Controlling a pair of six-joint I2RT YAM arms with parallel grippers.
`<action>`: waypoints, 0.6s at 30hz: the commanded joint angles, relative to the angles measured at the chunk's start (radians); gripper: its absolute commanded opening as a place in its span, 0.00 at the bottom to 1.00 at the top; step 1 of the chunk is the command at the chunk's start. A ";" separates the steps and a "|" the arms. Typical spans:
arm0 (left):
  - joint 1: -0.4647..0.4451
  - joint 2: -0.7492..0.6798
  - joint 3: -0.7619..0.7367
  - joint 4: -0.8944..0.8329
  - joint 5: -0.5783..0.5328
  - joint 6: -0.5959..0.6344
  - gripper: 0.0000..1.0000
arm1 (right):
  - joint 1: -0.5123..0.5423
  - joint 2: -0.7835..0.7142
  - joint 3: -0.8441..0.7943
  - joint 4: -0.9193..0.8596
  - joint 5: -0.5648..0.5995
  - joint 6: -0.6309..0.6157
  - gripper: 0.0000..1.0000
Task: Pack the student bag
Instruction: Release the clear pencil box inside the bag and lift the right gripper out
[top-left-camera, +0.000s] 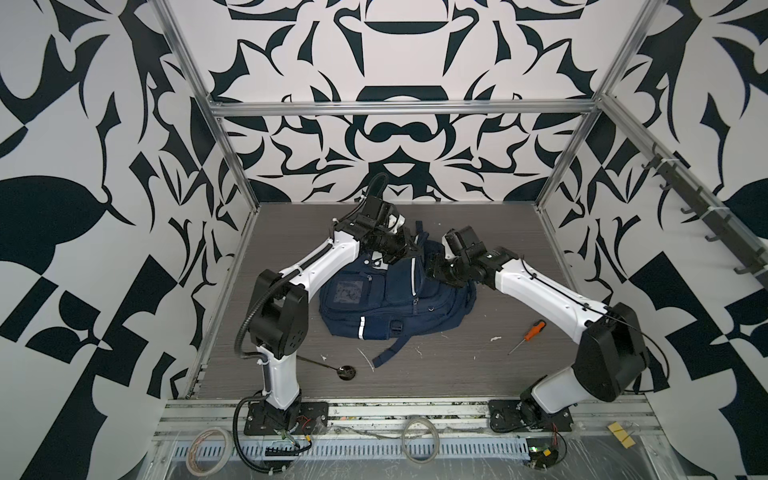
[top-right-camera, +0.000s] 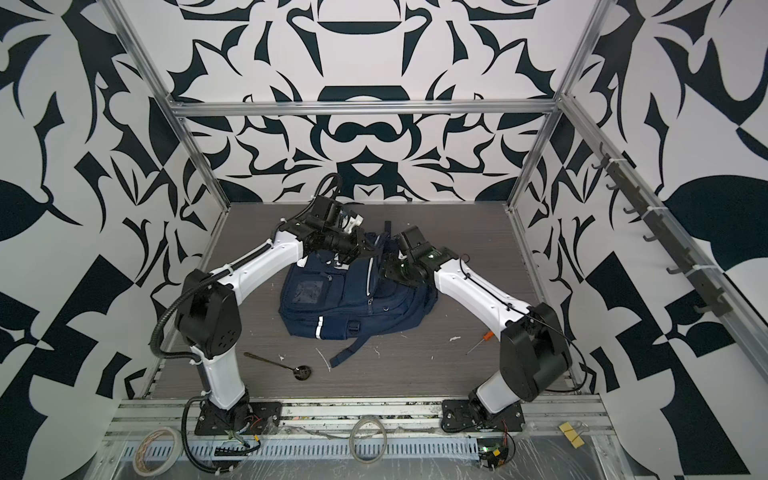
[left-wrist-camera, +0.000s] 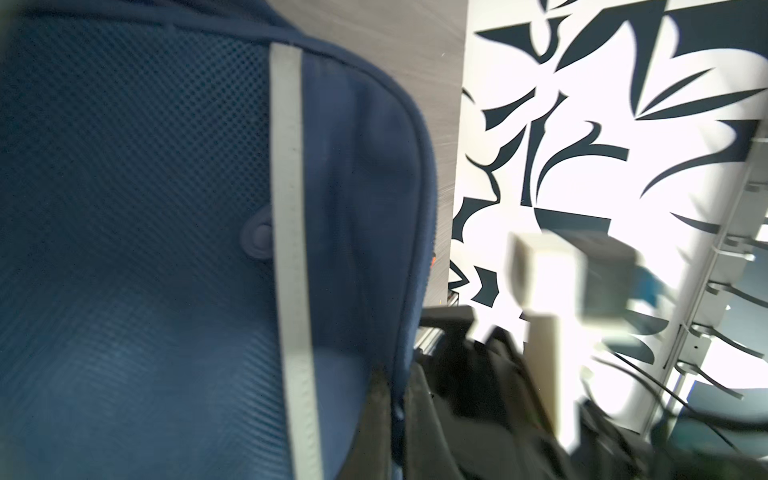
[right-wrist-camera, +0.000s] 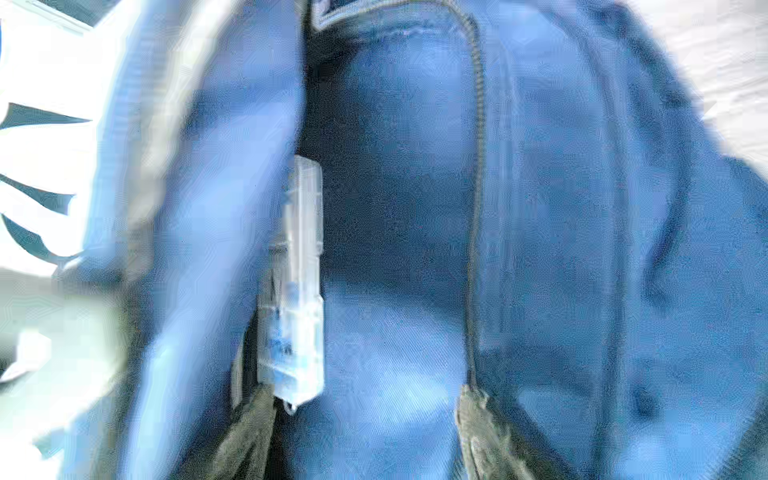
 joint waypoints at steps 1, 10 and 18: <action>0.016 0.064 0.009 0.072 -0.072 -0.007 0.00 | 0.021 -0.133 -0.020 0.015 -0.021 -0.078 0.77; 0.008 0.040 0.008 0.086 -0.050 0.023 0.50 | 0.016 -0.236 -0.101 0.092 -0.005 -0.085 0.80; 0.027 -0.178 -0.167 -0.026 -0.089 0.109 0.70 | 0.047 -0.266 -0.157 0.016 -0.056 -0.185 0.75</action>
